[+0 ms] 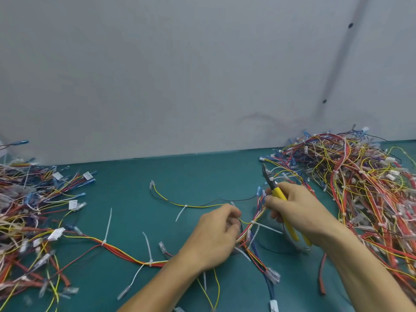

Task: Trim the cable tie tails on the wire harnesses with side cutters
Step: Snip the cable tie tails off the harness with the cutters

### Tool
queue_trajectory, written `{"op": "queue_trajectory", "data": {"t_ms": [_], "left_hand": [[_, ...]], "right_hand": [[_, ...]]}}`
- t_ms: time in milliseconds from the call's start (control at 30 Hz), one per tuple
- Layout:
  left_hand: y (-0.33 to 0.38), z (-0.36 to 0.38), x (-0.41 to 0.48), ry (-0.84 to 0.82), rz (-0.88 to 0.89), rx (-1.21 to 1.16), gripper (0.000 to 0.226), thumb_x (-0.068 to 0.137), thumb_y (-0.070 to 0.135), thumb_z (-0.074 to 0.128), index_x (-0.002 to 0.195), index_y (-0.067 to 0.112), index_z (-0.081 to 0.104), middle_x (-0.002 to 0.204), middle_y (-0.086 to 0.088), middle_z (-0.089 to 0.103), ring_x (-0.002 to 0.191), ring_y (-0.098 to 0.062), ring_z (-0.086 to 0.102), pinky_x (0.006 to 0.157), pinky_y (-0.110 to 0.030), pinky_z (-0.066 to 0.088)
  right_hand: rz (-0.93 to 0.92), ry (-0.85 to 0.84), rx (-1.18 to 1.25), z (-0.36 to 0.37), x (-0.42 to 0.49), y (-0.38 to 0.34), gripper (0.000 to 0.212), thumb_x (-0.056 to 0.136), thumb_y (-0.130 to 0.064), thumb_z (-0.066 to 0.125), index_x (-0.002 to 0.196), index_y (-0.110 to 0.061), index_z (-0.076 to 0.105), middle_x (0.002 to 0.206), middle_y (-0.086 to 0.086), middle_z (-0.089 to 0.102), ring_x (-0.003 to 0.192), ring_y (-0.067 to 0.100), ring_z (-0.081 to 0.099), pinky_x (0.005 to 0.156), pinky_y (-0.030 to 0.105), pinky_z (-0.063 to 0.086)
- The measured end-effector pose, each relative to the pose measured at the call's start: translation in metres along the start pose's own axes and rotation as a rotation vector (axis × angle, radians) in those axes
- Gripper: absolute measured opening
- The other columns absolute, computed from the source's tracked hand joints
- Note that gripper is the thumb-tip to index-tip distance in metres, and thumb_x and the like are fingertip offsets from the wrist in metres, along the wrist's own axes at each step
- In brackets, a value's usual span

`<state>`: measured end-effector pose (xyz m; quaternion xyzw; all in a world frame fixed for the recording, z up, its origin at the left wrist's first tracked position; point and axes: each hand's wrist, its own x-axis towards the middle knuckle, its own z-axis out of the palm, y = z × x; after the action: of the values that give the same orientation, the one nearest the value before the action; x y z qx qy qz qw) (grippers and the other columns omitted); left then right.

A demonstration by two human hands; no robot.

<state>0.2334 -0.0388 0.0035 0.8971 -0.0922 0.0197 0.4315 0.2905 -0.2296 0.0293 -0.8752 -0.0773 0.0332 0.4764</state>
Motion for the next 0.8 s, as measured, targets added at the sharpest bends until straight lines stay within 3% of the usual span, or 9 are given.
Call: {"op": "queue_trajectory", "data": {"t_ms": [233,367,500,567,633,733,800], "left_hand": [[0.008,0.017,0.02,-0.003,0.104,0.211,0.028,0.083,0.013,0.064,0.108,0.024,0.068,0.099,0.002,0.056,0.092,-0.014,0.054,0.08,-0.02,0.042],[0.01,0.025,0.022,0.044,0.08,0.359,0.029,0.081,0.042,0.067,0.108,0.03,0.064,0.104,0.004,0.059,0.099,-0.021,0.056,0.08,-0.034,0.048],[0.009,0.034,0.02,0.194,0.076,0.372,0.023,0.091,0.043,0.055,0.105,0.027,0.064,0.1,0.003,0.063,0.1,-0.022,0.058,0.079,-0.035,0.048],[0.006,0.033,0.018,0.249,0.055,0.284,0.019,0.09,0.039,0.056,0.099,0.025,0.065,0.095,0.002,0.068,0.096,-0.023,0.06,0.079,-0.036,0.048],[0.004,0.031,0.016,0.27,0.045,0.225,0.016,0.089,0.035,0.058,0.093,0.023,0.067,0.088,0.0,0.07,0.088,-0.025,0.062,0.077,-0.038,0.05],[0.0,0.031,0.013,0.29,0.057,0.18,0.014,0.087,0.029,0.06,0.089,0.021,0.071,0.088,-0.002,0.067,0.085,-0.022,0.061,0.078,-0.037,0.048],[-0.002,0.032,0.012,0.307,0.058,0.167,0.014,0.087,0.027,0.06,0.088,0.02,0.072,0.09,-0.001,0.063,0.086,-0.019,0.059,0.08,-0.034,0.046]], "right_hand": [[0.038,0.007,0.07,0.003,-0.002,0.001,0.008,0.088,-0.01,0.059,0.082,-0.006,0.063,0.058,0.004,0.062,0.058,0.018,0.062,0.069,0.046,0.056],[0.102,0.008,0.181,0.005,-0.001,-0.001,0.017,0.094,-0.014,0.056,0.081,-0.004,0.055,0.059,0.006,0.059,0.052,0.018,0.059,0.049,0.029,0.049],[0.107,0.005,0.23,0.01,-0.003,-0.004,0.014,0.092,-0.012,0.059,0.08,-0.004,0.057,0.052,0.002,0.048,0.045,0.016,0.044,0.044,0.025,0.037],[0.083,0.005,0.152,0.014,-0.003,-0.002,0.004,0.086,-0.006,0.061,0.084,-0.009,0.063,0.049,-0.006,0.041,0.045,0.012,0.035,0.048,0.025,0.029],[0.041,-0.025,-0.012,0.016,-0.006,-0.003,0.011,0.079,-0.007,0.061,0.09,-0.01,0.063,0.051,-0.007,0.036,0.046,0.01,0.03,0.05,0.027,0.024],[0.034,-0.135,-0.16,0.015,-0.012,-0.012,0.029,0.065,-0.028,0.059,0.091,-0.015,0.06,0.056,-0.007,0.037,0.051,0.011,0.034,0.054,0.029,0.028],[0.047,-0.164,-0.19,0.015,-0.013,-0.017,0.028,0.066,-0.029,0.059,0.092,-0.018,0.059,0.059,-0.005,0.039,0.054,0.013,0.037,0.056,0.029,0.03]]}}
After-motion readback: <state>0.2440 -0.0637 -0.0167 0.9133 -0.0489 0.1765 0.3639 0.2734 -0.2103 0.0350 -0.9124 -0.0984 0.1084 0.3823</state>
